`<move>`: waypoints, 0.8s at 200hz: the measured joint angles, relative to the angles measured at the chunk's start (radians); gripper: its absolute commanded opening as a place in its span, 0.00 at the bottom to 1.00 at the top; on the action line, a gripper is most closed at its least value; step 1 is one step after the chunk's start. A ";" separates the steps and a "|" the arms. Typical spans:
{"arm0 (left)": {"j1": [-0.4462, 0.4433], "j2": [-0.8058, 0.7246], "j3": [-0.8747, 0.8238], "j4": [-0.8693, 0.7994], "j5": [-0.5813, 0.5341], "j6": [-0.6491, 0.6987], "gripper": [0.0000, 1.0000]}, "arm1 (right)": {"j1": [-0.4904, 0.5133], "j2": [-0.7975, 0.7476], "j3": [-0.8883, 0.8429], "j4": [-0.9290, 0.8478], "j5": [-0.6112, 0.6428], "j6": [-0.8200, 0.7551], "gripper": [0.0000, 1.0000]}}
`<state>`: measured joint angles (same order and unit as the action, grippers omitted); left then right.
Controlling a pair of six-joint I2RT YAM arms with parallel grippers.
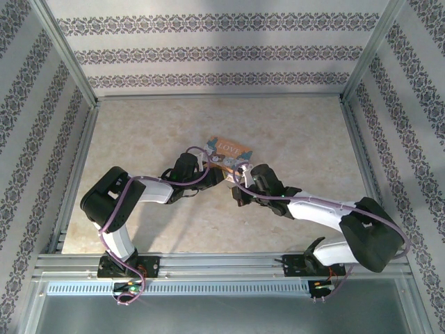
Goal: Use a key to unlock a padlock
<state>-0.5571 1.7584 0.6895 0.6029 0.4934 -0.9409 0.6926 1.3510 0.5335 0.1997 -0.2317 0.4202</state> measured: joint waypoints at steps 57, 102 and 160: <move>0.000 0.000 0.003 -0.005 0.004 -0.019 0.29 | 0.013 0.032 -0.036 0.089 0.079 -0.050 0.00; 0.000 0.000 0.008 -0.005 0.007 -0.033 0.29 | 0.038 0.075 -0.037 0.127 0.115 -0.064 0.00; -0.006 0.000 0.016 -0.006 0.008 -0.044 0.27 | 0.039 0.104 -0.035 0.148 0.143 -0.080 0.00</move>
<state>-0.5632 1.7588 0.7052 0.5972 0.5011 -0.9848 0.7315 1.4548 0.4980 0.3481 -0.0891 0.3397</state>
